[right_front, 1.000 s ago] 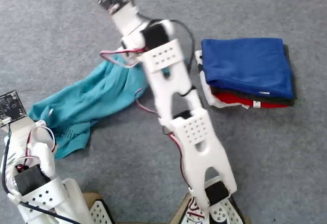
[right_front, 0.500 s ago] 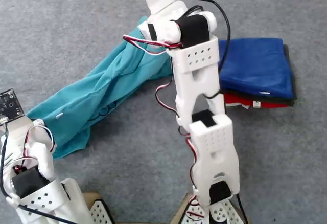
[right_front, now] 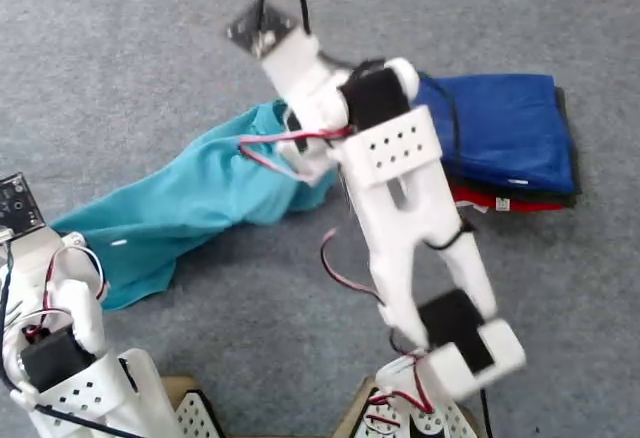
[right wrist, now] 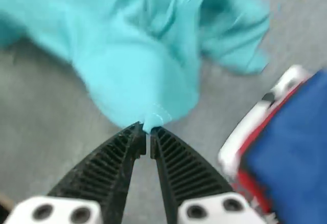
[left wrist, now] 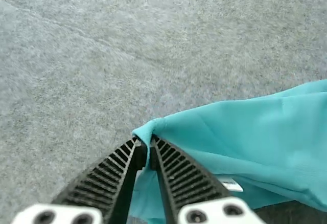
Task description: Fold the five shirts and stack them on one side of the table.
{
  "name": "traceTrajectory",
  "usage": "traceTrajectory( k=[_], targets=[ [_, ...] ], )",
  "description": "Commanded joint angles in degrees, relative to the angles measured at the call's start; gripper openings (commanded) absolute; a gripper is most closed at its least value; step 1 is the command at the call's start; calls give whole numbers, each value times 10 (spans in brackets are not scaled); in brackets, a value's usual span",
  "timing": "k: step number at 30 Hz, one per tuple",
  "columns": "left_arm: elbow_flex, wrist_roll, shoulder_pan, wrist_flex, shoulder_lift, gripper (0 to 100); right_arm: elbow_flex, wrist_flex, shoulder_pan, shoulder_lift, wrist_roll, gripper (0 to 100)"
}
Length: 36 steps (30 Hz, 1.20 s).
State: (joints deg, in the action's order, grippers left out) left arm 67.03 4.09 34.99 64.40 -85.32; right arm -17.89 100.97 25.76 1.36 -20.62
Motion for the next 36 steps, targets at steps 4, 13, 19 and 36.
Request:
traceTrajectory(
  k=[4, 13, 19, 36],
  targets=[
    [-31, -4, -6, 22, -6, 29, 210, -1, 4, 126, -3, 15],
    [-51, 0, -6, 70, -2, 29, 422, -2, 4, 225, -2, 15],
    [-52, 1, -6, 74, -1, 29, 543, -92, 4, 229, 3, 15],
    [-51, 1, -6, 74, -1, 29, 683, -431, 4, 182, 180, 14]
  ],
)
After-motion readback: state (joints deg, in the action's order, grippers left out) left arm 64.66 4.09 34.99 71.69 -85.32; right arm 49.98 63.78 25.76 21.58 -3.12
